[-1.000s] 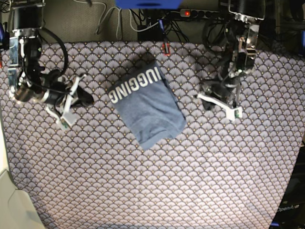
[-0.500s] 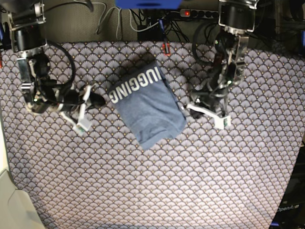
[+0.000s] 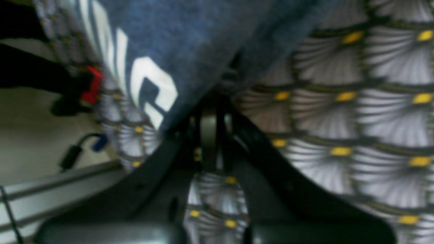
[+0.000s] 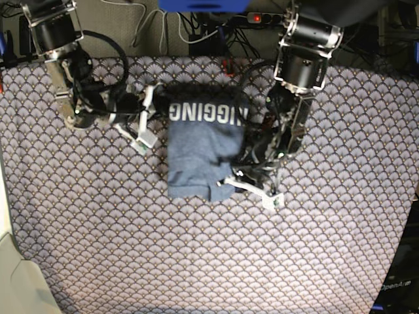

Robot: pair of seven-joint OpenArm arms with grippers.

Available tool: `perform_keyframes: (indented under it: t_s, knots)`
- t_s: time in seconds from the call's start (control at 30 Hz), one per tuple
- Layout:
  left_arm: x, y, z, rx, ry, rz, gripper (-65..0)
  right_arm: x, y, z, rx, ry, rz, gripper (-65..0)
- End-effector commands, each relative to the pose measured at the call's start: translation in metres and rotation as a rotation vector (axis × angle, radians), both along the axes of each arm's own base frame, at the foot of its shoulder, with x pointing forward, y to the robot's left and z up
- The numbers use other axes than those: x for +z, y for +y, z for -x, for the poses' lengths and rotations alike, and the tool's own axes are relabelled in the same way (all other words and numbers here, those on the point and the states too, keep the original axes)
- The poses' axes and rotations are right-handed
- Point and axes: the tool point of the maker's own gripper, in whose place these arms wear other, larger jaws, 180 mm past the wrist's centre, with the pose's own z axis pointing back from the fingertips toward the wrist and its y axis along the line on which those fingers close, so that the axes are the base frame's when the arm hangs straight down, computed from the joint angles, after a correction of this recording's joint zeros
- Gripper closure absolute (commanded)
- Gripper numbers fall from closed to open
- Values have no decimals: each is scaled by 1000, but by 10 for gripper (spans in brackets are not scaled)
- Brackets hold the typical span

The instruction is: Fold the T-shirt properly

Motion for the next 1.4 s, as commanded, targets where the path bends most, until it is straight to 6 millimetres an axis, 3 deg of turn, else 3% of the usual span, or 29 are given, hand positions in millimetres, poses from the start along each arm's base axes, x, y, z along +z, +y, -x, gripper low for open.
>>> perform_keyframes:
  t_s: [0.0,0.17,0.33,0.5,0.6,0.67,0.73,0.87,1.0,1.1,1.2,1.23,1.37]
  knots:
    - [2,-8,0,-24,12,10,-2,0,-4,0,23,-7,30,0]
    - [4,-4,-1,-17,7,15,-2,-3,-12,9,26,4,46,0]
    - [34,17,0,-9,-94,-6,-2,4,-28,3,30,-30,83,0]
    - [83,55,36,-16,-196,33,-2,23,-68,-10,-4,-100,155,0]
    - [85,90,72,10,-173,22,-2,41,-90,-7,-24,-155,194,0]
    - [81,103,96,-11,-135,-15,-2,48,-103,0,-46,-172,213,0]
    - [74,111,131,-51,-75,-54,-2,55,-119,12,-65,-186,250,0]
    - [58,105,211,-149,68,-106,-2,63,-150,50,-76,-207,398,0]
    - [25,113,279,-196,207,-247,-2,49,-166,100,-106,-127,493,0]
    - [-7,120,324,-200,327,-349,-2,31,-185,137,-152,-40,593,0]
    - [-50,131,369,-220,473,-465,-2,9,-187,171,-173,21,653,0]
    - [-67,134,384,-224,530,-493,-2,-3,-187,182,-183,45,660,0]
    - [-122,149,408,-215,594,-575,-2,-70,-186,220,-243,166,625,0]
